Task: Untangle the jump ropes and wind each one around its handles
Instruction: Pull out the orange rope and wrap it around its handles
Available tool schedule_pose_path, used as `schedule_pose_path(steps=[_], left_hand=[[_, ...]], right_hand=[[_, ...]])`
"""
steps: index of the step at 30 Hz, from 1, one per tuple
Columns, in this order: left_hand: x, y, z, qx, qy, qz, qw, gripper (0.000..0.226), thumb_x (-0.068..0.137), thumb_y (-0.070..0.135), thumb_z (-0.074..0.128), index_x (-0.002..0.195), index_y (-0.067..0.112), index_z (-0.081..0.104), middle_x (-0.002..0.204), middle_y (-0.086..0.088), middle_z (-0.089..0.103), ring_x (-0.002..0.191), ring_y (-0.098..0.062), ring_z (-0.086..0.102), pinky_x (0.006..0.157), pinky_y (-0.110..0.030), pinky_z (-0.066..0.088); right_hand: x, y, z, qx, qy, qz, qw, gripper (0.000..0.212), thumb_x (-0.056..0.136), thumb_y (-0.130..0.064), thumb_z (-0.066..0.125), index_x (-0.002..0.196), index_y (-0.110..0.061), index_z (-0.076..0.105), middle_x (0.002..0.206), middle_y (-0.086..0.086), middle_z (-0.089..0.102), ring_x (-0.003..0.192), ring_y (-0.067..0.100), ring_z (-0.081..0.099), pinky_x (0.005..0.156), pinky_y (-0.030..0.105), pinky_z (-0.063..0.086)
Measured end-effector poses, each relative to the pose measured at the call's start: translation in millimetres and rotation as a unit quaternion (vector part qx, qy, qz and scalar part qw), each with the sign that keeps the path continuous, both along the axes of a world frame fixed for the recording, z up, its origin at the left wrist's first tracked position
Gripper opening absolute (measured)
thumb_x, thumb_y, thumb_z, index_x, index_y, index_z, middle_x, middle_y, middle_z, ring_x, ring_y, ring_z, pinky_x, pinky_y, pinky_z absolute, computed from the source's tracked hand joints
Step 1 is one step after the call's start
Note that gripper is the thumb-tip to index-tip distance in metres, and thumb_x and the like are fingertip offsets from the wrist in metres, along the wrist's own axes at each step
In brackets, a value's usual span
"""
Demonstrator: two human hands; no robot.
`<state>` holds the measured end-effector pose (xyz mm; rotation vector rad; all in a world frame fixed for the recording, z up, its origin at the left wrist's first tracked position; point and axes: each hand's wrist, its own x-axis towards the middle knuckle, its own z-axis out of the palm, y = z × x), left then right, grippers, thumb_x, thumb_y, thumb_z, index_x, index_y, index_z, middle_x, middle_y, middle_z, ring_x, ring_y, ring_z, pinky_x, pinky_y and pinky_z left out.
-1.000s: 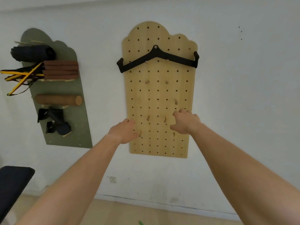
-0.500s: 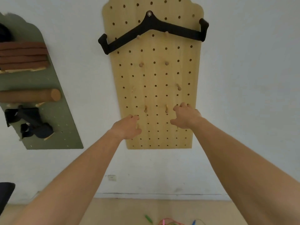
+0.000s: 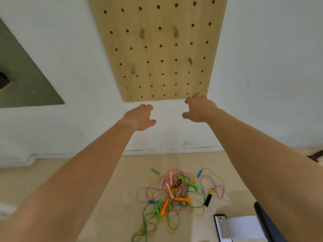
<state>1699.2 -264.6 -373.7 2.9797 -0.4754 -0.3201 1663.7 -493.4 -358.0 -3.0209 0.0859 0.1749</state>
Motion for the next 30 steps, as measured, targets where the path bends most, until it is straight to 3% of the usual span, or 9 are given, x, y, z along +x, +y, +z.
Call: schedule_pose_path(steps=[17, 23, 30], left_hand=[[-5.6, -19.8, -496.3, -0.003, 0.125, 0.023, 0.992, 0.068, 0.092, 0.043, 0.059, 0.150, 0.018, 0.033, 0.149, -0.010, 0.040, 0.132, -0.033, 0.049, 0.105, -0.047, 0.044], [-13.0, -4.9, -598.9, -0.002, 0.127, 0.042, 0.991, 0.068, 0.093, 0.043, 0.058, 0.150, 0.017, 0.032, 0.148, -0.011, 0.040, 0.131, -0.033, 0.048, 0.103, -0.046, 0.044], [-43.8, -5.3, -635.0, -0.023, 0.112, 0.067, 0.991, 0.066, 0.093, 0.044, 0.059, 0.147, 0.014, 0.036, 0.144, -0.013, 0.044, 0.130, -0.033, 0.049, 0.103, -0.047, 0.044]], right_hand=[[26.7, 9.4, -486.9, -0.021, 0.135, 0.050, 0.989, 0.064, 0.092, -0.048, 0.058, 0.144, -0.015, 0.043, 0.145, 0.013, 0.038, 0.132, 0.036, 0.039, 0.100, 0.050, 0.043], [32.7, 28.4, -571.4, -0.032, 0.119, 0.076, 0.990, 0.061, 0.092, -0.044, 0.058, 0.144, -0.016, 0.043, 0.144, 0.013, 0.039, 0.133, 0.036, 0.038, 0.101, 0.051, 0.043], [0.9, 26.4, -606.7, -0.031, 0.115, 0.078, 0.990, 0.062, 0.091, -0.044, 0.059, 0.143, -0.016, 0.044, 0.145, 0.014, 0.039, 0.132, 0.037, 0.039, 0.100, 0.049, 0.042]])
